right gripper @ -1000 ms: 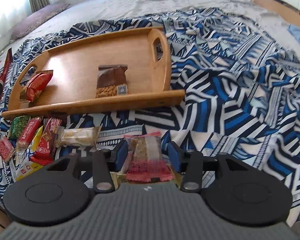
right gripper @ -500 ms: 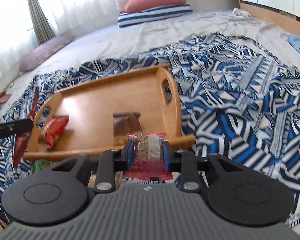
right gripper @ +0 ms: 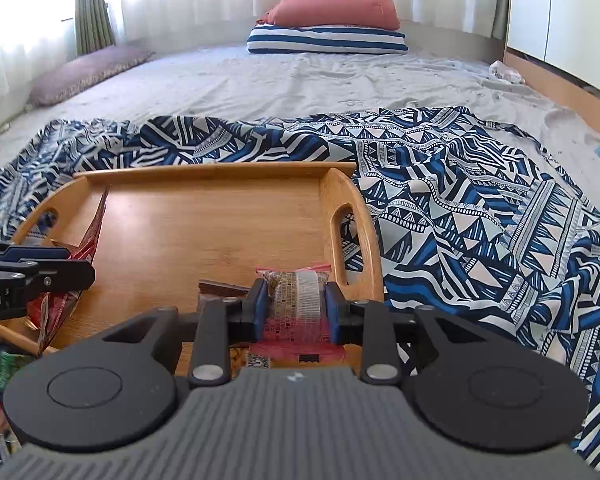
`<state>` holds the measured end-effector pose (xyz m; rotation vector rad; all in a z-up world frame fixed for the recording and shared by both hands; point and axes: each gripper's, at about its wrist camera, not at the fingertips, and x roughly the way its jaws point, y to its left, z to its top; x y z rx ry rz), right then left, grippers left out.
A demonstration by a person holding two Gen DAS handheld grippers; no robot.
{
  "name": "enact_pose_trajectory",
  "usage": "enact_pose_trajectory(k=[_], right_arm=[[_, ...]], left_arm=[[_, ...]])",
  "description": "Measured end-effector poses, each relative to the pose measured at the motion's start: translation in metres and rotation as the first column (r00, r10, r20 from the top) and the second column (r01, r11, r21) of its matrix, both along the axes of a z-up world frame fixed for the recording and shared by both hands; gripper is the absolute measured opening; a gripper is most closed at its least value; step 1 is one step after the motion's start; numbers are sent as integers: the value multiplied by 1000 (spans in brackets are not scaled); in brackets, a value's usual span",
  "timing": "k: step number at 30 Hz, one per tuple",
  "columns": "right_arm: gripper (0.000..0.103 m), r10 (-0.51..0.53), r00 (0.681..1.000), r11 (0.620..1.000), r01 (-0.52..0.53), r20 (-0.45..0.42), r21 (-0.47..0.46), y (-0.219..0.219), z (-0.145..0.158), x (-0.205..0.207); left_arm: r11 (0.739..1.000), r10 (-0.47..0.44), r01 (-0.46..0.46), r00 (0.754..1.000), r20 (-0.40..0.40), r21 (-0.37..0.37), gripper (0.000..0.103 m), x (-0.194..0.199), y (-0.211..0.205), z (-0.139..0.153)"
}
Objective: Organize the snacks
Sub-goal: 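Carry the MXT stick with the left tool while the right tool carries the pink packet over the tray, then lower and open the left tool on the tray while the right tool releases the pink packet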
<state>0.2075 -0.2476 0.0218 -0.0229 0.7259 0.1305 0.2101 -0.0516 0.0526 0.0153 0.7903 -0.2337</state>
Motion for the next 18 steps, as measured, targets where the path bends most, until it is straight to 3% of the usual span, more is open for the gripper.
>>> enact_pose_trajectory(k=[9,18], right_arm=[[35,28,1000,999,-28,-5,-35,3,-15,5],[36,45,999,999,-45,-30,4,1,-21,5]], left_arm=[[999,-16,16,1000,2,43,27,21,-15,-9],[997,-15,16,1000,-5,78,27,37,-28,-19]])
